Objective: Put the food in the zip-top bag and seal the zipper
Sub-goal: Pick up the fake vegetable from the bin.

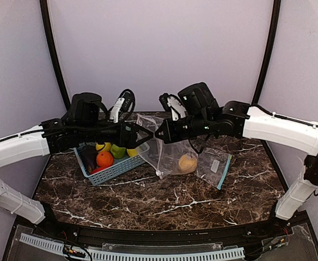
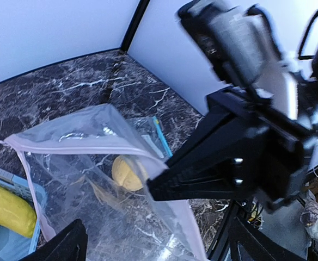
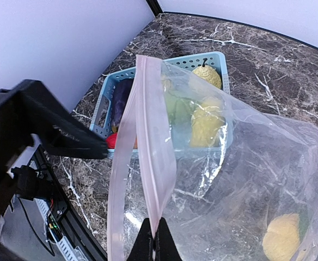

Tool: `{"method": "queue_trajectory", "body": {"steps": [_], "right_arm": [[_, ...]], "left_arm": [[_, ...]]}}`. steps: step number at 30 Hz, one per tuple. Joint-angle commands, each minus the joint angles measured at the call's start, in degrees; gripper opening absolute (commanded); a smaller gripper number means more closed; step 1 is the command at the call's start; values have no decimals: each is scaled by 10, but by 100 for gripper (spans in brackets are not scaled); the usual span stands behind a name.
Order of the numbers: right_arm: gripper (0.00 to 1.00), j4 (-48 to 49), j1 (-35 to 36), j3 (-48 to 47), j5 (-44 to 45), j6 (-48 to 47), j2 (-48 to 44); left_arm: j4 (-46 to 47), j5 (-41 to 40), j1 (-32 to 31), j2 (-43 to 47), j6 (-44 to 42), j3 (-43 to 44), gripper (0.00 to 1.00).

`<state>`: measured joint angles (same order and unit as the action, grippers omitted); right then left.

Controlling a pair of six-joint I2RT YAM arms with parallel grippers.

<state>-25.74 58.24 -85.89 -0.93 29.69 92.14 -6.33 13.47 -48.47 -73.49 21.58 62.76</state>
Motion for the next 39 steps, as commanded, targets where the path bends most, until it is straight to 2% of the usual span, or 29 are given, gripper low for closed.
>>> {"method": "queue_trajectory", "body": {"steps": [1, 7, 13, 18, 22, 27, 32, 35, 39], "right_arm": [[0, 4, -1, 6, 34, 7, -14], [0, 0, -1, 5, 42, 5, -13], [0, 0, -1, 4, 39, 3, -8], [0, -2, -1, 5, 41, 4, -7], [0, -2, -1, 4, 41, 3, -5], [0, 1, -1, 2, 36, 1, -2], [0, 8, -1, 0, 20, -2, 2], [0, 10, -1, 0, 15, -3, 5], [0, 14, -1, 1, 11, -3, 6]], "left_arm": [[18, 49, -2, 70, -27, -13, 91], [-103, -28, 17, 143, -42, -13, 99], [-168, -11, 138, 154, -10, -43, 99], [-224, -77, 194, 124, 7, -49, 98], [-223, -145, 226, 94, 28, -77, 97], [-198, -221, 257, 53, 45, -108, 88], [-151, -230, 277, 9, 54, -129, 87], [-130, -230, 293, -14, 56, -132, 80], [-122, -231, 299, -45, 52, -125, 78]]}}
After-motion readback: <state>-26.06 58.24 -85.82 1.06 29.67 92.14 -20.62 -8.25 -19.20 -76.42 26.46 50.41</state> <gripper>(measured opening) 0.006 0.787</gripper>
